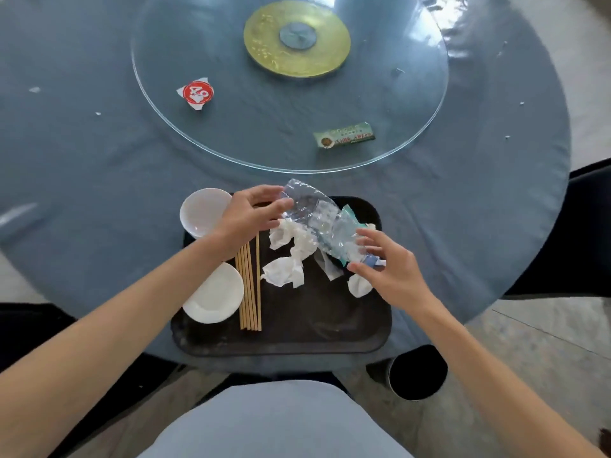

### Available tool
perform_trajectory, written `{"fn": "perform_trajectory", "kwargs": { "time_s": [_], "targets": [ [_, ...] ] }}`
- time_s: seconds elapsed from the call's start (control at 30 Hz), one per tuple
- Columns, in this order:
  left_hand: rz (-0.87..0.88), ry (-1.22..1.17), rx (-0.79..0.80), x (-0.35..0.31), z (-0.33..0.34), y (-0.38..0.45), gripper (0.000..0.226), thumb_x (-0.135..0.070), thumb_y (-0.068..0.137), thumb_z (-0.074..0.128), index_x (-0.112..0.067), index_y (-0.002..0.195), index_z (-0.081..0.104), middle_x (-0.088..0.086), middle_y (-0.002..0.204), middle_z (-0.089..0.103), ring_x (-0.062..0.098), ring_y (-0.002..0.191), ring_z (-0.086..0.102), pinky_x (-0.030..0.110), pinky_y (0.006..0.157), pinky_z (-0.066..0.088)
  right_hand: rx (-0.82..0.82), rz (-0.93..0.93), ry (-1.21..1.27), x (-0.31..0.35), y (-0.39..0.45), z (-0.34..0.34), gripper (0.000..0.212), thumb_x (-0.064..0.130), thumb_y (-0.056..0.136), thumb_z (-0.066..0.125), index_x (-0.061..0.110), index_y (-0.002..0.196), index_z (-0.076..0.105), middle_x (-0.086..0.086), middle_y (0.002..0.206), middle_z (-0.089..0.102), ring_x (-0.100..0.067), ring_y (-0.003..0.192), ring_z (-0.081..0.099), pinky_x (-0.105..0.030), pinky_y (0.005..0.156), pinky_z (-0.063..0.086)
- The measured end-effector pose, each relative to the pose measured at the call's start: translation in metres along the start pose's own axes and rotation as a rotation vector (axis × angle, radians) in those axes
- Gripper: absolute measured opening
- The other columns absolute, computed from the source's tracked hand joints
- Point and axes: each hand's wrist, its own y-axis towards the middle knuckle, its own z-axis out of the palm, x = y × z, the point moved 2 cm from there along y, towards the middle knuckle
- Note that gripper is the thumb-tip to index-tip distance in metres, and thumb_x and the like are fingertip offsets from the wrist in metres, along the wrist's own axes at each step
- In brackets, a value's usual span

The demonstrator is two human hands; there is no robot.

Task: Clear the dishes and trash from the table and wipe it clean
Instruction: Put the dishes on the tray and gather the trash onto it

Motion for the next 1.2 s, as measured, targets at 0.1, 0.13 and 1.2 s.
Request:
{"fn": "perform_trajectory", "kwargs": {
  "time_s": [0.1,0.13,1.2],
  "targets": [
    [-0.037,0.065,-0.031,0.042,0.003,-0.044,0.043,-0.036,0.087,0.078,-0.017,0.125,0.067,0.004,0.121,0.069,0.020,0.103,0.073,0.033,0.087,0.061,0.014,-0.002,-0.073,-0.018,-0.039,0.019,0.061,0.014,0.082,0.088,0.032,0.135,0.063,0.016,0.115,0.066,0.003,0.108,0.064,-0.012,0.080,0.051],
    [-0.052,0.090,-0.043,0.056,0.004,-0.058,0.043,-0.040,0.085,0.079,-0.022,0.122,0.068,0.000,0.120,0.069,0.019,0.104,0.071,0.037,0.090,0.060,0.020,0.007,-0.096,-0.025,-0.052,0.026,0.061,0.015,0.082,0.087,0.030,0.136,0.064,0.015,0.115,0.065,0.004,0.109,0.063,-0.013,0.084,0.051],
    [-0.174,0.486,-0.064,0.148,0.054,-0.157,0.075,-0.032,0.094,0.069,-0.020,0.157,0.030,0.004,0.157,0.043,0.021,0.129,0.055,0.034,0.106,0.043,0.067,0.031,-0.421,-0.085,-0.110,0.063,0.078,0.016,0.089,0.074,0.031,0.157,0.040,-0.001,0.147,0.056,-0.022,0.136,0.049,-0.043,0.110,0.047]
  ]
}}
